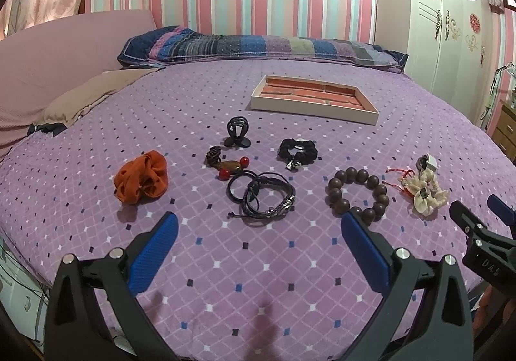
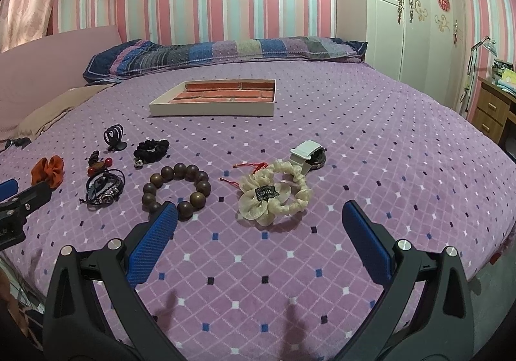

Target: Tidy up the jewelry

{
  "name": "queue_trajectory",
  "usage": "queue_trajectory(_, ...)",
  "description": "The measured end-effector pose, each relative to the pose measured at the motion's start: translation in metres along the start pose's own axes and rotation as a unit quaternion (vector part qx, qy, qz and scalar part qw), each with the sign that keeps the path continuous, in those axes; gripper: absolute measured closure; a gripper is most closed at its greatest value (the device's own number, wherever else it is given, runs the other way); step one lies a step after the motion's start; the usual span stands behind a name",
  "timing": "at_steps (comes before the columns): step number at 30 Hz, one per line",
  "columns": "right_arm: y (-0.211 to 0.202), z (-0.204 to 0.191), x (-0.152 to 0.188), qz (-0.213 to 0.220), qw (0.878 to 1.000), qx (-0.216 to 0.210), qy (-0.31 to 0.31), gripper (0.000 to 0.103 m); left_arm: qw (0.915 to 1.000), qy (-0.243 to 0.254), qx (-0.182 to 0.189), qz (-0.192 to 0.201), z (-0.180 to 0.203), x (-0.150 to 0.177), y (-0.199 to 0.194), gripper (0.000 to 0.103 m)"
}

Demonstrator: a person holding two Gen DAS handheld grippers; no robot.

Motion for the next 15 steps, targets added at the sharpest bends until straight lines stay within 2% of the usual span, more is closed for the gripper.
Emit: queue_trajectory(15,0.0086,-0.0032,0.0016,-0.002,1.000,0.002,-0.010,0.004,0.9999,0.011,-0.005,-0.006,0.0048,-0.0016,0.0099,0.004)
Point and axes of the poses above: each gripper's, at about its wrist camera, not at the fingertips, and y roughly the way its jaws point, z to its right, x to its underside, the point moved 9 cm from there along y, roughly the way its jaws point, and after that the axes turned 5 degrees about z, right-handed, at the moved point
